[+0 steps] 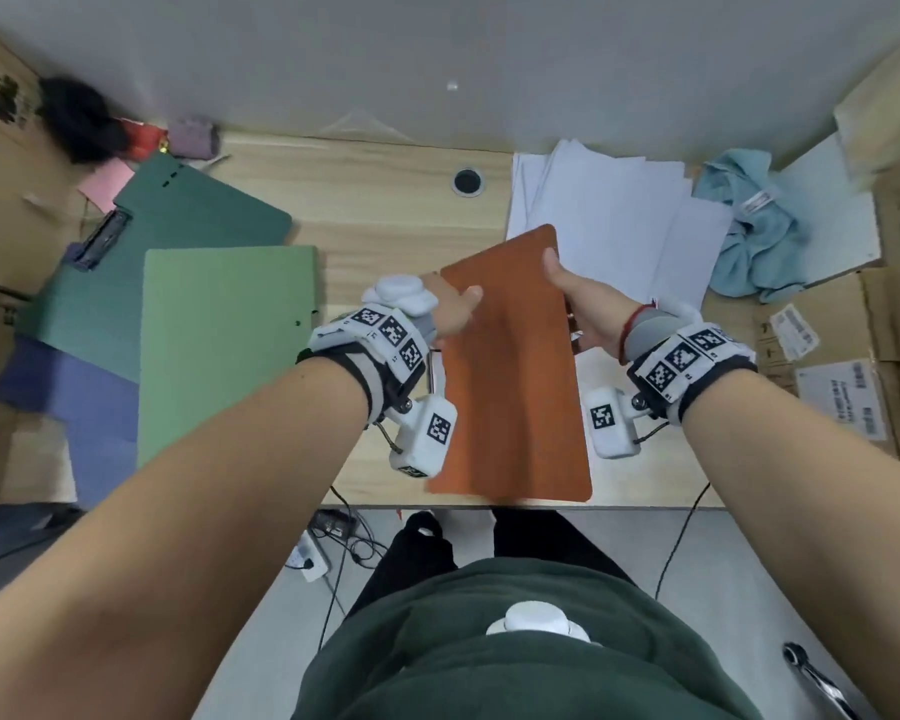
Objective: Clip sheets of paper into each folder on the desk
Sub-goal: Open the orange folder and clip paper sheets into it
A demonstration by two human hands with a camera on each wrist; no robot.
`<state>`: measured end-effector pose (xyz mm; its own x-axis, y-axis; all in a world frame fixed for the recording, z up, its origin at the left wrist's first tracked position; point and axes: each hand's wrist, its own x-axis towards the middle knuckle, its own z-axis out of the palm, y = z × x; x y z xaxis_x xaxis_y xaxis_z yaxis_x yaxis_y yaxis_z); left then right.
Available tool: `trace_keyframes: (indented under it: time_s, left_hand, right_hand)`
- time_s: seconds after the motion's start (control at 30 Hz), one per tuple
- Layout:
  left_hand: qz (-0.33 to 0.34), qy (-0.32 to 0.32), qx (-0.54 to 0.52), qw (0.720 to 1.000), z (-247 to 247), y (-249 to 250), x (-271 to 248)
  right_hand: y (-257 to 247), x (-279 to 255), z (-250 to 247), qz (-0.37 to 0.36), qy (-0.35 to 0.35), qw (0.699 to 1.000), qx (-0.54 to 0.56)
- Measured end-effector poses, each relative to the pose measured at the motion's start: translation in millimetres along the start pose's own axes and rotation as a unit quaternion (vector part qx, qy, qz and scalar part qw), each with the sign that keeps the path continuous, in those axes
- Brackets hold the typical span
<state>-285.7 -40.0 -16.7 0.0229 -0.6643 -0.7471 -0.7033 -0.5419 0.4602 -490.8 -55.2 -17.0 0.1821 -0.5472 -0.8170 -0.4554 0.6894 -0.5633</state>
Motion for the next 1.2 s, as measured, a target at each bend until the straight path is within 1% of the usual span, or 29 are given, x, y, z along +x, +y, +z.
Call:
trace_keyframes:
  time_s: [0.07, 0.1, 0.2, 0.27, 0.33, 0.4, 0.47, 0.5, 0.6, 0.67, 0.73, 0.8, 0.9, 0.97, 1.03, 1.1, 1.17, 1.2]
  left_hand:
    - [-0.037, -0.023, 0.055, 0.998, 18, -5, 10]
    - [-0.051, -0.035, 0.065, 0.996, 27, -7, 17]
    - [-0.088, -0.085, 0.061, 0.991, 44, -15, 21]
    - [-0.101, -0.085, 0.07, 0.989, 50, -26, 26]
    - [-0.113, -0.077, 0.076, 0.988, 58, -30, 34]
    - [-0.126, -0.078, 0.065, 0.987, 61, -30, 37]
    - [-0.136, -0.08, 0.063, 0.985, 61, -29, 39]
    - [-0.142, -0.076, 0.06, 0.985, 59, -31, 40]
    - [-0.15, -0.063, 0.048, 0.985, 55, -41, 45]
    - [-0.153, -0.053, 0.016, 0.987, 49, -52, 54]
    - [-0.158, -0.028, -0.023, 0.987, 37, -56, 53]
    - [-0.161, 0.005, -0.06, 0.985, 18, -55, 44]
    - [-0.136, 0.011, -0.102, 0.985, -2, -65, 44]
    - [-0.11, 0.022, -0.135, 0.985, -19, -77, 52]
    - [-0.101, 0.054, -0.15, 0.982, -39, -89, 70]
    - [-0.108, 0.1, -0.142, 0.979, -42, -121, 116]
    - [-0.114, 0.144, -0.112, 0.977, -55, -143, 151]
    - [-0.112, 0.154, -0.089, 0.978, -61, -141, 155]
  right_hand:
    - [23, 2, -14, 0.019, 0.029, 0.999, -0.001]
    - [35, 6, -20, 0.029, 0.046, 0.998, -0.004]
    - [68, 24, -28, 0.09, 0.079, 0.991, -0.055]
    - [78, 31, -25, 0.114, 0.085, 0.986, -0.086]
    - [85, 42, -24, 0.11, 0.09, 0.985, -0.095]
    - [97, 57, -25, 0.093, 0.099, 0.988, -0.072]
    - [117, 85, -34, 0.094, 0.09, 0.989, -0.072]
    - [119, 88, -34, 0.094, 0.08, 0.989, -0.079]
    - [104, 72, -28, 0.074, 0.072, 0.993, -0.062]
    - [88, 66, -25, 0.042, 0.053, 0.998, -0.013]
    - [67, 62, -23, 0.006, 0.04, 0.999, 0.031]
    - [44, 66, -24, -0.027, 0.049, 0.997, 0.056]
    - [9, 73, -26, -0.064, 0.07, 0.992, 0.086]
    - [-19, 84, -21, -0.074, 0.088, 0.989, 0.093]
    - [-43, 99, -12, -0.064, 0.088, 0.991, 0.079]
    - [-49, 115, -6, -0.041, 0.076, 0.996, 0.016]
    - [-54, 136, 4, -0.023, 0.064, 0.997, -0.035]
    - [-52, 142, 6, -0.02, 0.061, 0.997, -0.039]
